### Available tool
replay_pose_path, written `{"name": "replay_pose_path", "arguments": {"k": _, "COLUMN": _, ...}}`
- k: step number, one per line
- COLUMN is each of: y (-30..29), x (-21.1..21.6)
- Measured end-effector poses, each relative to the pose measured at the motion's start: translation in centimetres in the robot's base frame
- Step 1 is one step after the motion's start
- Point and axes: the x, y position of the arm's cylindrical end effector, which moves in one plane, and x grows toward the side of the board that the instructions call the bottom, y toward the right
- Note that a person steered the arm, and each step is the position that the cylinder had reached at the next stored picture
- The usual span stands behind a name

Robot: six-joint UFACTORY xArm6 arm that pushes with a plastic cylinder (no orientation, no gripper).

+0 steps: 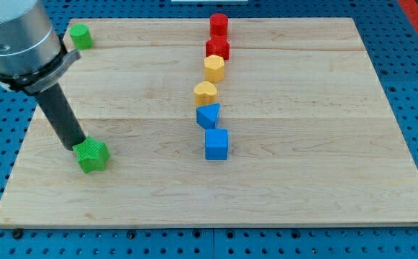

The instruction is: Move the green star below the blue cube

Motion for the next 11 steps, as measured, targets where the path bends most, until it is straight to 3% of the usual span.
{"name": "replay_pose_path", "arguments": {"k": 1, "y": 0.0, "x": 1.4}}
{"name": "replay_pose_path", "arguments": {"k": 2, "y": 4.8, "x": 4.0}}
{"name": "replay_pose_path", "arguments": {"k": 4, "y": 11.5, "x": 5.0}}
{"name": "replay_pose_path", "arguments": {"k": 5, "y": 7.9, "x": 4.4}}
{"name": "replay_pose_path", "arguments": {"k": 8, "y": 7.7, "x": 2.8}}
{"name": "replay_pose_path", "arguments": {"k": 11, "y": 0.9, "x": 2.8}}
